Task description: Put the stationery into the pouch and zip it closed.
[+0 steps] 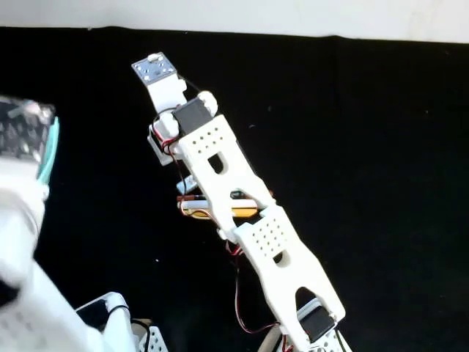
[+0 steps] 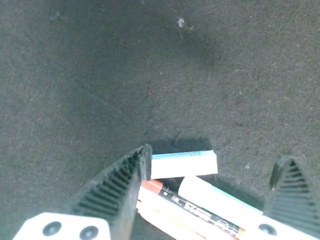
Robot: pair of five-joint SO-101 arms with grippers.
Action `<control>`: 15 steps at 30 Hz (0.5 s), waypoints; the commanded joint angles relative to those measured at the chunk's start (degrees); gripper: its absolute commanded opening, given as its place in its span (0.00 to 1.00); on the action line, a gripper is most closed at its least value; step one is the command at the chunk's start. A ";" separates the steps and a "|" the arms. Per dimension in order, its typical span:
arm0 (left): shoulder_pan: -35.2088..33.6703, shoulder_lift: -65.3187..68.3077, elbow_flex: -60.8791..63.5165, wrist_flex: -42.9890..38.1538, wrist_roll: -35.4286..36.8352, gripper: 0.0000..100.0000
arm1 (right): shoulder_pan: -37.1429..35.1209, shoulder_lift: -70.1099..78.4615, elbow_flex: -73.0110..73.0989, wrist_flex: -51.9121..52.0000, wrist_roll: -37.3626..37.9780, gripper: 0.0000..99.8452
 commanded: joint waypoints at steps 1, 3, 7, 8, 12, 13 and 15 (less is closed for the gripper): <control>5.76 2.42 -2.15 -2.81 1.23 0.01 | 0.04 -0.75 -0.04 0.57 -0.26 0.37; 7.78 3.38 -2.15 -4.04 1.23 0.01 | 0.57 -0.75 -0.04 0.57 -0.26 0.37; 11.21 5.49 -2.77 -4.66 3.60 0.01 | 5.05 -0.92 -0.04 0.57 -0.26 0.37; 12.00 6.02 -3.38 -4.66 4.13 0.01 | 6.64 -1.01 -0.04 0.57 -0.26 0.37; 16.13 7.43 -6.99 -4.66 4.48 0.01 | 12.26 -1.36 -0.13 0.66 -0.26 0.37; 16.92 7.96 -7.60 -4.66 4.57 0.01 | 13.32 -1.36 -0.13 0.66 -0.26 0.37; 17.98 9.19 -8.13 -4.57 5.98 0.01 | 15.08 -1.36 -0.13 0.66 -0.26 0.37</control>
